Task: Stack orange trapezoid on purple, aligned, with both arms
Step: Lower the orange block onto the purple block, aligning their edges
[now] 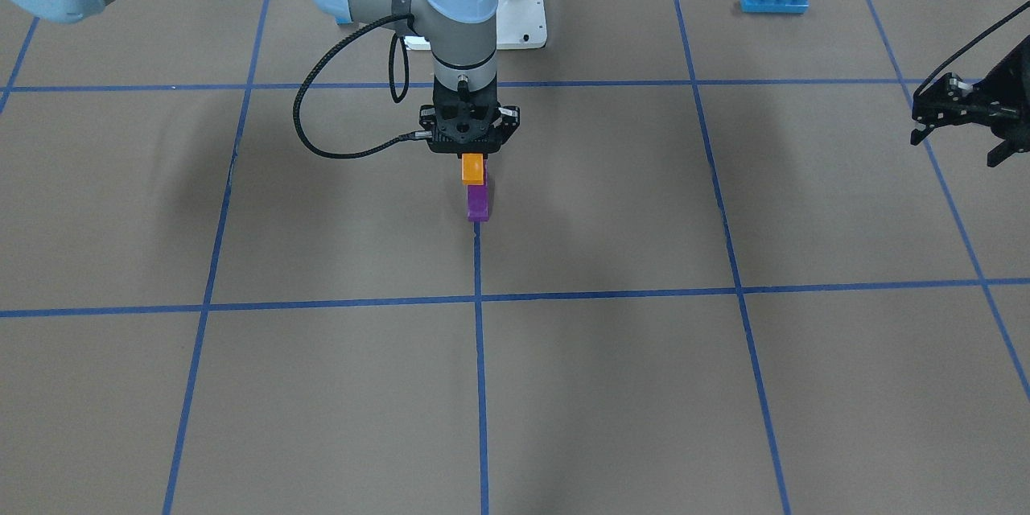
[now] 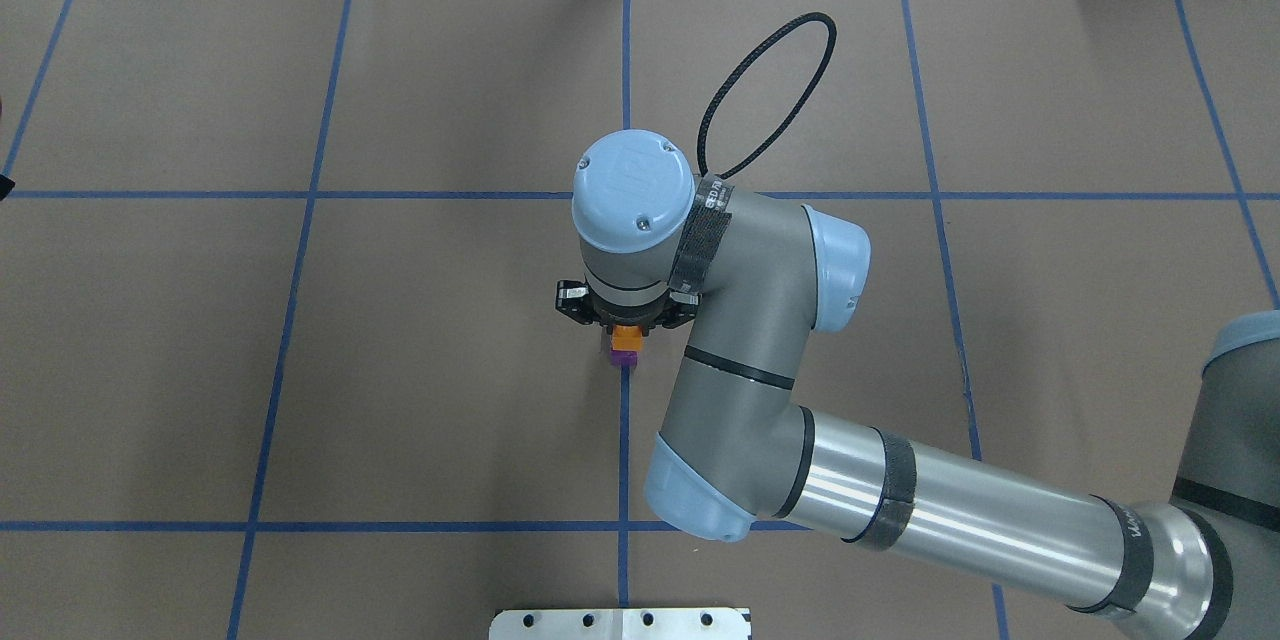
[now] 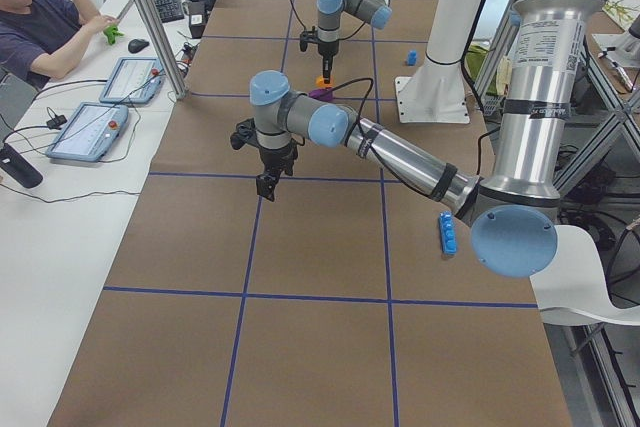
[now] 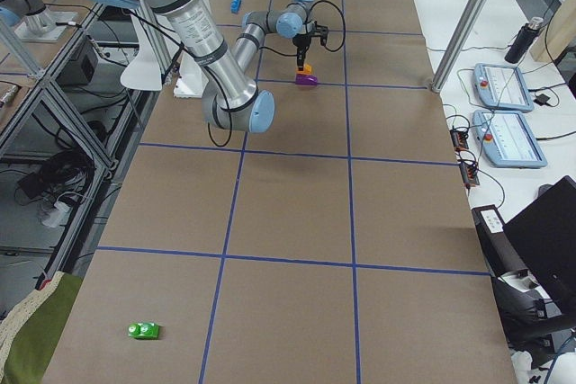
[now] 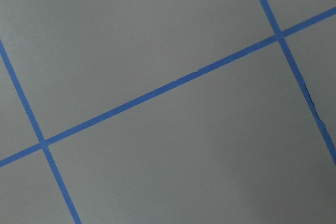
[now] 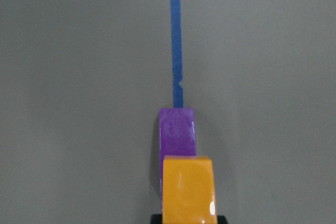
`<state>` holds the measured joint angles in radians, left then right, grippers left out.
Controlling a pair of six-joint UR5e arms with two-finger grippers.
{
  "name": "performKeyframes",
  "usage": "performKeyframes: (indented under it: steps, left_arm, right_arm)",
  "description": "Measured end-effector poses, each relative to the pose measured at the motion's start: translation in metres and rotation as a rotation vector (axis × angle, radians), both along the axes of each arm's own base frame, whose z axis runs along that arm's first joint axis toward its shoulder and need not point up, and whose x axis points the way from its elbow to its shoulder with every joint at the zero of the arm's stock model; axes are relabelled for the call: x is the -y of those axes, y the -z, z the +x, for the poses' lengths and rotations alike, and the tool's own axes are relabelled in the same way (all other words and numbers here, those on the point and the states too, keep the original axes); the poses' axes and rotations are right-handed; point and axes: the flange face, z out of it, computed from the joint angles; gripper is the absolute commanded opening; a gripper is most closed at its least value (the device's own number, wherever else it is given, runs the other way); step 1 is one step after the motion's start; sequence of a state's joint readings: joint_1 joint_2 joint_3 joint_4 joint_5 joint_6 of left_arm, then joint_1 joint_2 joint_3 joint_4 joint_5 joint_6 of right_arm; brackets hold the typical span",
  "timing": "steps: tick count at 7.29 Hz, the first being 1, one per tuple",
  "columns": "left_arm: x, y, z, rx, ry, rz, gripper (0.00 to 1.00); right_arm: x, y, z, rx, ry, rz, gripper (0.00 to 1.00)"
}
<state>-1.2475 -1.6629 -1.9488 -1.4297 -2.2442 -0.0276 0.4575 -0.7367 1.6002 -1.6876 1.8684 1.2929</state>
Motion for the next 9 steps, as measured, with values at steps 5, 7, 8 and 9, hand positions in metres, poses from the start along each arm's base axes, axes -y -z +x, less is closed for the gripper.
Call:
performKeyframes:
  steps: [5,7,8,9]
  left_arm:
    - [0.0004,-0.0003,0.0011,0.001,0.000,-0.001,1.00]
    - [0.0005,-0.0003,0.0014,0.001,0.000,-0.002,1.00]
    - [0.0005,-0.0002,0.0016,0.001,0.000,-0.001,1.00]
    - [0.0005,-0.0005,0.0018,0.001,-0.001,-0.002,1.00]
  right_arm:
    - [0.0027,-0.0058,-0.0059,-0.014,0.008,0.003,0.00]
    - [0.0028,-0.0062,-0.0071,-0.014,0.010,0.003,0.00]
    - [0.0024,-0.0062,-0.0076,-0.015,0.010,0.004,0.00]
    - [0.0019,-0.0064,-0.0084,-0.017,0.009,0.010,0.00]
